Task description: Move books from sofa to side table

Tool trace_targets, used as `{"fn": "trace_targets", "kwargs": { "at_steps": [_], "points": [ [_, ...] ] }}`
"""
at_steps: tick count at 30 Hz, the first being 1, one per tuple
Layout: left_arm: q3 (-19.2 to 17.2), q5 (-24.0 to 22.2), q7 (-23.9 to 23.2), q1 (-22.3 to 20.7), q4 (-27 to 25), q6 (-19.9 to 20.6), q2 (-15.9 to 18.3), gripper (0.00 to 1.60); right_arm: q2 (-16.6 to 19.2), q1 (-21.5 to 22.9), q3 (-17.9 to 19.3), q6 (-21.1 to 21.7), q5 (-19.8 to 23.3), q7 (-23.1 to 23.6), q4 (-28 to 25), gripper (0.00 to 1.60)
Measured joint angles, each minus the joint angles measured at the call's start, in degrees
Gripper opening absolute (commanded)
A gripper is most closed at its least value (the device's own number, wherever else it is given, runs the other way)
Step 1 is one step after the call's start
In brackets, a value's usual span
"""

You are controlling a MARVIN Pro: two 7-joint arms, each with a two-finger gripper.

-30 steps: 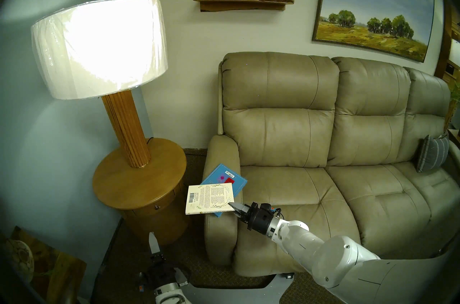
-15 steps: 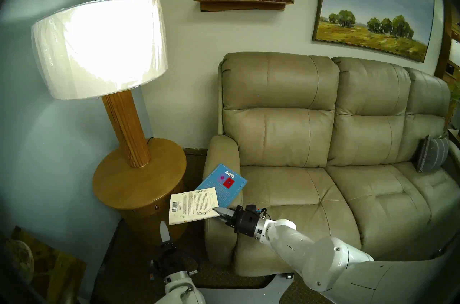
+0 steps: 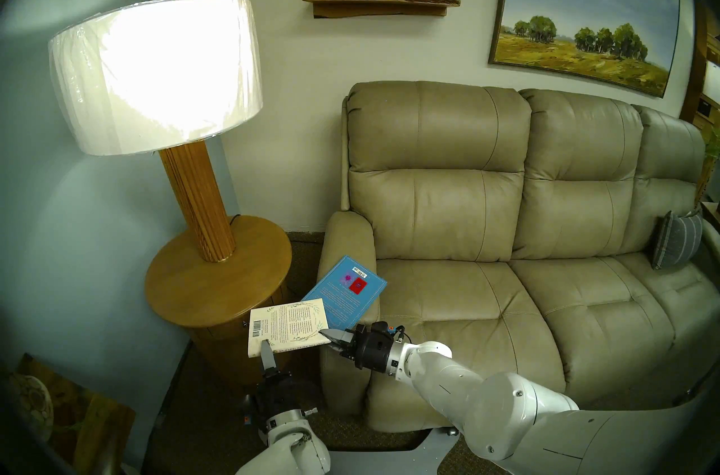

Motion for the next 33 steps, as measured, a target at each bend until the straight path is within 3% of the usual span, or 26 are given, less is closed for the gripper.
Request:
{"fn": "trace_targets", "kwargs": {
  "at_steps": [3,5,7,8,9,15,24,33],
  "points": [
    [-0.3,-0.5,-0.2,-0.2,0.0,-0.5,-0.2,0.59,-0.2,0.0,-0.3,0.2,0.2,-0.2,-0.2,0.0],
    [-0.5,-0.9,-0.5,-0.3,-0.1,-0.9,-0.4,0.41,-0.3,-0.1,-0.5,0.4,0.5,-0.3,-0.4,0.0],
    [-0.8,-1.3,-1.0,-0.3,-0.5,-1.4,-0.5,0.0,-0.5,-0.2,-0.8,0.6,0.8,-0.5,-0.7,0.0],
    [-0.9,-1.5,-1.2,-0.3,-0.6,-1.5,-0.6,0.0,-0.5,-0.2,-0.9,0.7,0.9,-0.6,-0.8,0.68],
    [-1.2,-1.8,-1.7,-0.2,-1.1,-1.9,-0.7,0.0,-0.7,-0.3,-1.2,0.9,1.2,-0.8,-1.1,1.6],
    [-3.3,-2.9,-1.8,0.3,-3.3,-3.0,-0.9,0.0,-0.8,-0.7,-1.7,1.1,1.9,-1.1,-2.1,1.6],
    [-9.4,-6.7,1.7,-1.4,-8.1,-5.8,0.1,0.0,1.2,-2.2,-1.3,1.3,3.2,-1.3,-3.8,1.6],
    [-14.4,-10.7,11.7,-6.4,-8.8,-10.5,2.2,0.0,3.8,-4.5,0.1,1.8,4.7,-1.8,-5.6,1.6]
  ]
}}
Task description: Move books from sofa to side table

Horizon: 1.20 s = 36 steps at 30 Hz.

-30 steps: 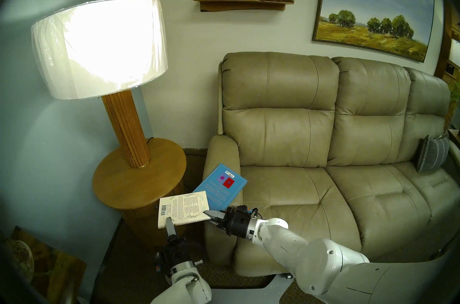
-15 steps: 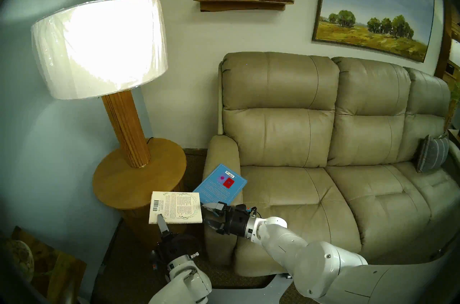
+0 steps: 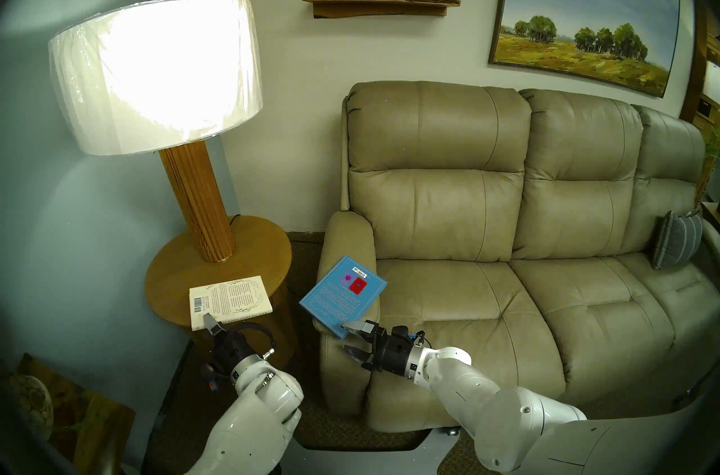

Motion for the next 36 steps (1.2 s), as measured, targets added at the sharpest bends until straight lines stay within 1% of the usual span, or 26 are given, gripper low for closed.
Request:
{"fn": "trace_targets", "kwargs": {
  "at_steps": [2,4,5,6,11,12,13,14,15,16,17,22,27,36],
  "points": [
    [-0.3,-0.6,1.9,-0.7,0.3,-0.7,0.3,0.0,0.3,-0.3,0.2,0.1,0.3,-0.1,-0.4,1.6],
    [-0.3,-1.3,5.5,-1.5,0.8,-1.7,0.8,0.0,0.9,-0.9,0.6,0.4,0.9,-0.4,-1.2,1.6],
    [-0.3,-1.5,6.1,-1.7,0.9,-1.8,0.9,0.0,0.9,-1.0,0.6,0.5,1.0,-0.5,-1.3,1.6],
    [-0.1,-1.8,8.1,-2.0,1.1,-2.2,1.2,0.0,1.2,-1.3,0.8,0.7,1.4,-0.7,-1.8,1.6],
    [1.6,-2.7,13.9,-3.0,1.3,-3.1,2.0,0.0,1.7,-2.5,1.2,2.1,2.9,-2.1,-3.7,1.6],
    [1.7,-2.8,14.3,-3.1,1.3,-3.2,2.1,0.63,1.8,-2.6,1.2,2.3,3.0,-2.2,-3.9,1.6],
    [2.1,-3.1,16.0,-3.3,1.3,-3.3,2.3,0.78,1.8,-3.0,1.2,2.9,3.5,-2.8,-4.6,1.6],
    [2.3,-3.2,16.6,-3.4,1.2,-3.3,2.4,0.78,1.8,-3.1,1.2,3.1,3.7,-3.0,-4.9,1.6],
    [2.4,-3.4,17.2,-3.5,1.2,-3.3,2.5,1.12,1.8,-3.3,1.2,3.3,3.9,-3.2,-5.1,1.6],
    [2.7,-3.7,18.6,-3.6,1.1,-3.3,2.7,1.28,1.7,-3.6,1.2,3.7,4.3,-3.7,-5.8,1.6],
    [3.0,-3.9,19.7,-3.6,1.0,-3.2,2.9,1.6,1.6,-3.8,1.1,4.1,4.6,-4.1,-6.4,1.6],
    [4.1,-4.6,22.7,-3.5,-0.6,-2.6,3.3,1.6,1.3,-4.8,0.7,5.6,6.1,-5.6,-8.8,1.6],
    [5.0,-5.2,25.4,-3.1,-3.7,-2.3,3.8,1.6,0.8,-6.0,0.1,7.5,8.0,-7.5,-12.1,1.6],
    [5.4,-6.2,27.8,0.5,-9.6,-2.5,5.3,1.6,-0.1,-8.5,-0.9,10.8,11.6,-11.0,-18.2,1.6]
  ]
}}
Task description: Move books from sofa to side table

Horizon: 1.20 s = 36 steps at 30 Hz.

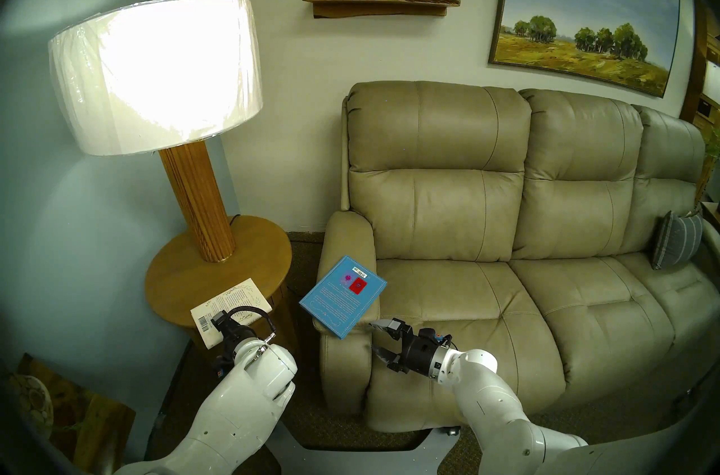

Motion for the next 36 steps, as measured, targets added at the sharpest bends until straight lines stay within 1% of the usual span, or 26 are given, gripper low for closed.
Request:
{"fn": "trace_targets", "kwargs": {
  "at_steps": [3,8,11,12,17,21,25,29,33,36],
  "points": [
    [0.0,0.0,0.2,1.9,-2.6,-0.3,0.7,1.6,-0.4,-1.1,-0.5,1.4,1.6,-1.4,-2.5,1.6],
    [0.1,0.4,0.4,3.9,-5.7,-0.9,1.9,1.6,-0.7,-2.9,-1.6,2.7,4.4,-2.8,-6.2,1.6],
    [0.1,0.5,0.6,4.4,-6.5,-1.0,2.5,1.6,-0.8,-3.6,-2.2,3.0,5.5,-3.1,-7.6,1.6],
    [0.1,0.7,0.9,4.5,-7.1,-1.2,3.1,1.6,-0.8,-4.2,-2.8,3.1,6.6,-3.3,-8.7,1.6],
    [0.4,1.3,2.1,4.2,-7.7,-1.7,4.4,1.6,-0.7,-5.9,-4.3,3.4,9.2,-3.6,-11.4,1.6],
    [1.1,1.8,4.7,3.0,-7.6,-2.2,5.8,1.6,-0.4,-8.2,-6.5,3.4,12.3,-3.7,-14.6,1.6],
    [1.6,2.0,6.4,2.0,-7.1,-2.4,6.7,1.6,0.1,-9.7,-8.0,3.4,14.3,-3.8,-16.8,1.6],
    [2.7,2.5,8.2,1.1,-6.8,-2.2,7.8,1.6,0.8,-12.0,-9.9,3.4,17.4,-3.8,-20.0,1.6],
    [4.4,3.5,8.1,1.6,-7.9,-1.9,8.4,1.6,1.5,-13.4,-11.0,3.4,19.4,-3.8,-21.7,1.6],
    [6.4,4.3,7.2,3.1,-8.8,-1.9,8.5,1.6,2.0,-13.9,-11.3,3.4,20.1,-3.8,-21.9,1.6]
  ]
}}
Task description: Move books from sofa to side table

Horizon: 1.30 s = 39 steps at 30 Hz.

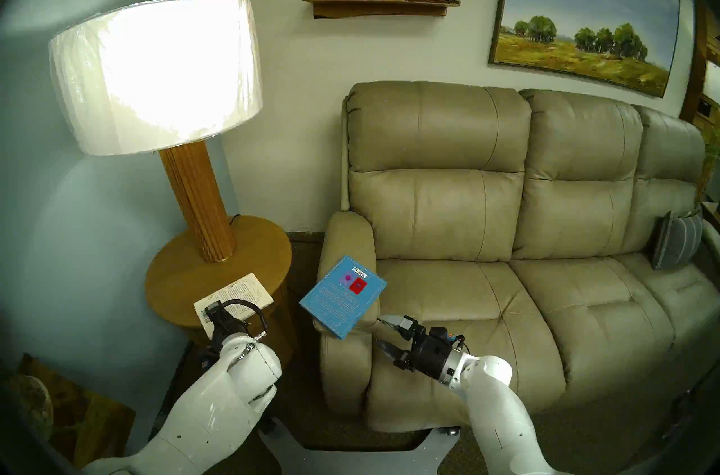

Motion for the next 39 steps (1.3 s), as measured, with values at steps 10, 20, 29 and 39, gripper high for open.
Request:
{"fn": "trace_targets", "kwargs": {
  "at_steps": [10,20,29,39],
  "points": [
    [6.0,0.5,-4.2,7.4,-1.1,-3.4,1.3,1.6,0.8,1.4,-0.4,0.0,0.5,-0.3,2.2,1.6],
    [8.9,6.2,-12.7,14.5,-6.5,-5.1,4.2,1.6,-0.5,4.1,-2.2,-0.6,0.2,-0.5,7.8,1.6],
    [6.6,11.8,-20.4,19.7,-7.3,-5.3,4.4,1.6,-1.7,7.2,-4.1,-2.4,-0.7,-1.0,13.4,1.6],
    [1.3,13.9,-28.6,22.9,-5.3,-2.8,1.1,1.6,-1.7,10.4,-4.8,-5.7,-2.1,-0.9,20.7,1.6]
  ]
}}
